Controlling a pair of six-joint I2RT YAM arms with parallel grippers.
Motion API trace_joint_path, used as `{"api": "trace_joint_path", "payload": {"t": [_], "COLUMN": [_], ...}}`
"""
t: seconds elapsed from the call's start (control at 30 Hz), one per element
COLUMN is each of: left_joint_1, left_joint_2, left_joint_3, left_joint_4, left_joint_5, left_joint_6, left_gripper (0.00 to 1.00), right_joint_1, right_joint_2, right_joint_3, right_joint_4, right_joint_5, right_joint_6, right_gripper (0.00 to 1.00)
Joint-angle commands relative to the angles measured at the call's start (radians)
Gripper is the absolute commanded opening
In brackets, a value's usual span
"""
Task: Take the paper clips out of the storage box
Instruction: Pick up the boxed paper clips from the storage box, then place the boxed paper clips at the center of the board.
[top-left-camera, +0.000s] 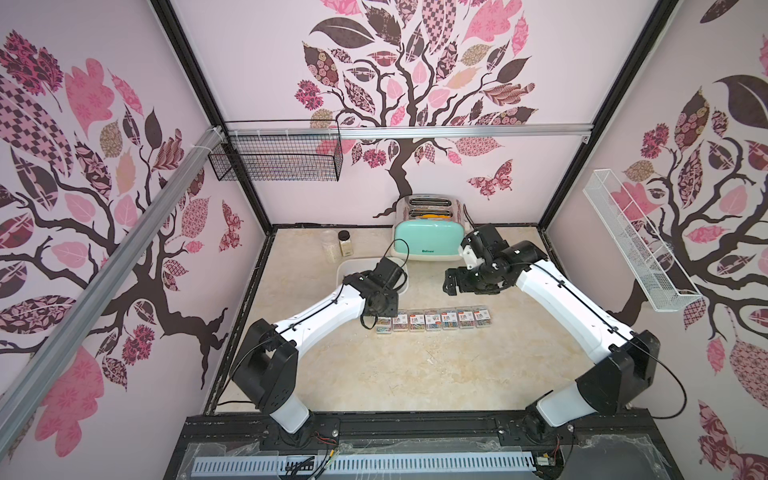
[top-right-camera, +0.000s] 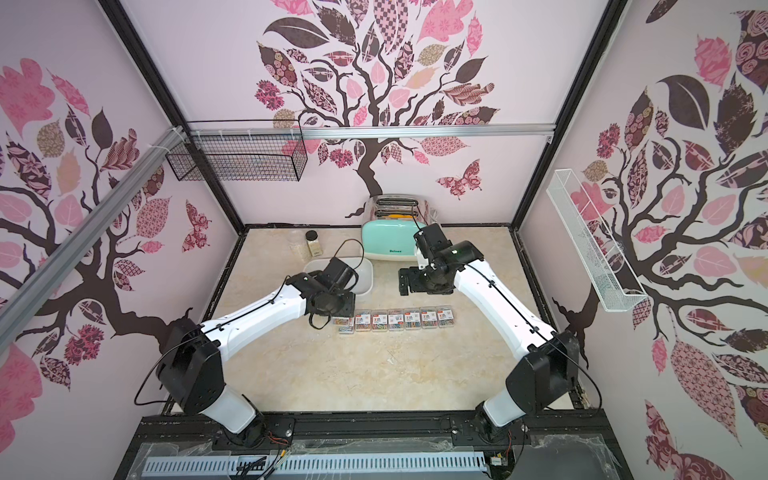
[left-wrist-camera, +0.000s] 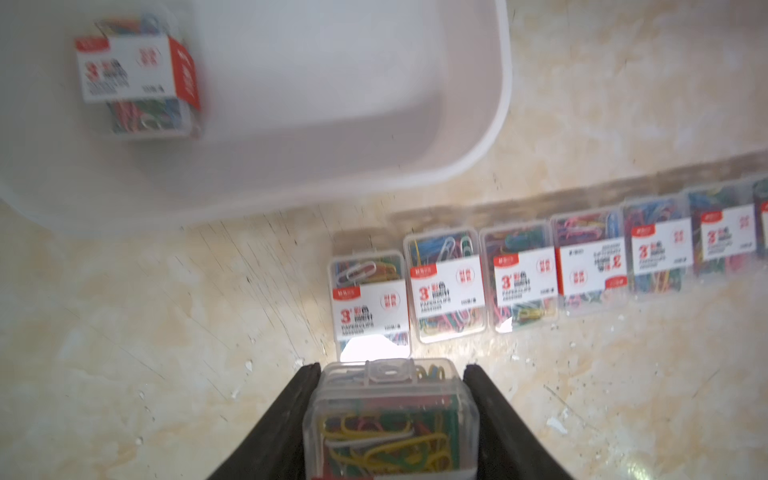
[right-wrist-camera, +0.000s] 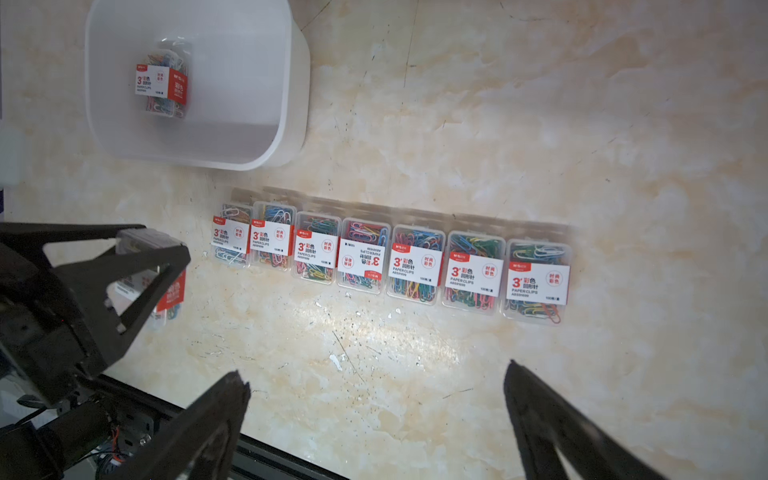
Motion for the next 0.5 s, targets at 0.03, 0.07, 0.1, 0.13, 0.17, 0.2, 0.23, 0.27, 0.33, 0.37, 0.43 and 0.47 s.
{"api": "trace_joint_path", "payload": {"t": [0.03, 0.07, 0.1, 0.13, 0.17, 0.2, 0.23, 0.27, 0.33, 0.37, 0.43, 0.47], "left_joint_1": [-0.092, -0.109, -0.128, -0.147, -0.161, -0.177, -0.192, -0.200, -0.220, -0.229, -0.240, -0.243], "left_joint_2": [-0.033, -0.029, -0.023, -0.012, 0.002, 0.020, 0.041, 0.061, 0.100, 0.117, 0.150, 0.162], "left_joint_3": [-0.099, -0.112, -0.125, -0.132, -0.135, -0.131, -0.123, -0.114, -0.100, -0.091, -0.076, -0.075], "left_joint_4": [0.056, 0.069, 0.087, 0.103, 0.115, 0.128, 0.134, 0.139, 0.160, 0.165, 0.176, 0.182], "left_joint_5": [-0.026, -0.024, -0.021, -0.020, -0.016, -0.016, -0.016, -0.016, -0.006, -0.004, 0.001, 0.005], "left_joint_6": [-0.152, -0.168, -0.186, -0.199, -0.209, -0.217, -0.223, -0.230, -0.239, -0.242, -0.249, -0.251], "left_gripper": [0.57, 0.57, 0.57, 0.57, 0.57, 0.57, 0.58, 0.58, 0.60, 0.61, 0.62, 0.63], "right_joint_1": [0.009, 0.009, 0.009, 0.009, 0.010, 0.010, 0.011, 0.010, 0.011, 0.010, 0.010, 0.010], "right_joint_2": [-0.084, -0.095, -0.105, -0.112, -0.118, -0.124, -0.130, -0.135, -0.148, -0.151, -0.163, -0.165], "right_joint_3": [-0.071, -0.087, -0.101, -0.112, -0.122, -0.133, -0.141, -0.149, -0.160, -0.165, -0.166, -0.169], "right_joint_4": [0.026, 0.028, 0.031, 0.032, 0.033, 0.039, 0.043, 0.044, 0.048, 0.050, 0.047, 0.047], "right_joint_5": [-0.029, -0.033, -0.038, -0.044, -0.048, -0.053, -0.058, -0.060, -0.060, -0.060, -0.057, -0.057], "right_joint_6": [0.035, 0.035, 0.037, 0.038, 0.038, 0.040, 0.042, 0.045, 0.048, 0.047, 0.047, 0.048], "right_gripper": [0.99, 0.99, 0.99, 0.99, 0.99, 0.99, 0.99, 0.99, 0.99, 0.99, 0.99, 0.99]}}
